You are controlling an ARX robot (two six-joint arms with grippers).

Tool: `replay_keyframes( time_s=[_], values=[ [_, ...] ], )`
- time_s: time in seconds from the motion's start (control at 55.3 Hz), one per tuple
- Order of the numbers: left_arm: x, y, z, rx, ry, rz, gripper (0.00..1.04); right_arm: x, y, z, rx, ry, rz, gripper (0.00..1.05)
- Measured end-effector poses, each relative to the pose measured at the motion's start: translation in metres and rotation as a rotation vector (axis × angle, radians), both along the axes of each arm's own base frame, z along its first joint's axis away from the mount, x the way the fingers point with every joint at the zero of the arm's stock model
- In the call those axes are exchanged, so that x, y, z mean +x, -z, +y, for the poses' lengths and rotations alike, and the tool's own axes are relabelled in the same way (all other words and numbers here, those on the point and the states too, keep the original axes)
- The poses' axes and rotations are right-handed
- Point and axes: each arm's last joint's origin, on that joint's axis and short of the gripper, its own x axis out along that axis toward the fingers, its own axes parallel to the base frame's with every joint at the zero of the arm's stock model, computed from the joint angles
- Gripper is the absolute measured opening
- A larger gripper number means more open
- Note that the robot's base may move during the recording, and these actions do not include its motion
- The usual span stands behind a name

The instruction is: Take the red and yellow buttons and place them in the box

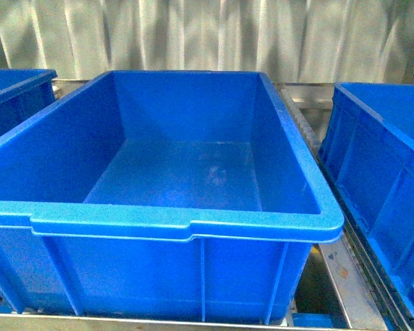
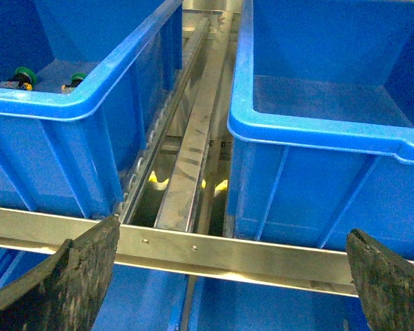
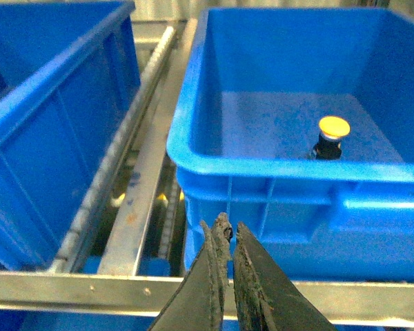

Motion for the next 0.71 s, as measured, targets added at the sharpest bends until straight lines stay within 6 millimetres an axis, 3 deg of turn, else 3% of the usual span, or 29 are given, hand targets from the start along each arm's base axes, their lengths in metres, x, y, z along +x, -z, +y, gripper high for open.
replay_keyframes(
  time_s=[0.452, 0.615, 0.705],
  values=[
    [0.0, 0.0, 0.0, 0.0, 0.0, 0.0, 0.97, -0.0069, -0.0005, 0.0, 0.0, 0.001, -0.023, 0.04],
    [0.0, 0.0, 0.0, 0.0, 0.0, 0.0, 0.97, -0.0069, -0.0005, 0.0, -0.002, 0.001, -0.023, 0.31],
    [0.0, 0.0, 0.0, 0.0, 0.0, 0.0, 0.97, -0.0069, -0.0005, 0.0, -0.002, 0.001, -0.023, 0.52]
  ],
)
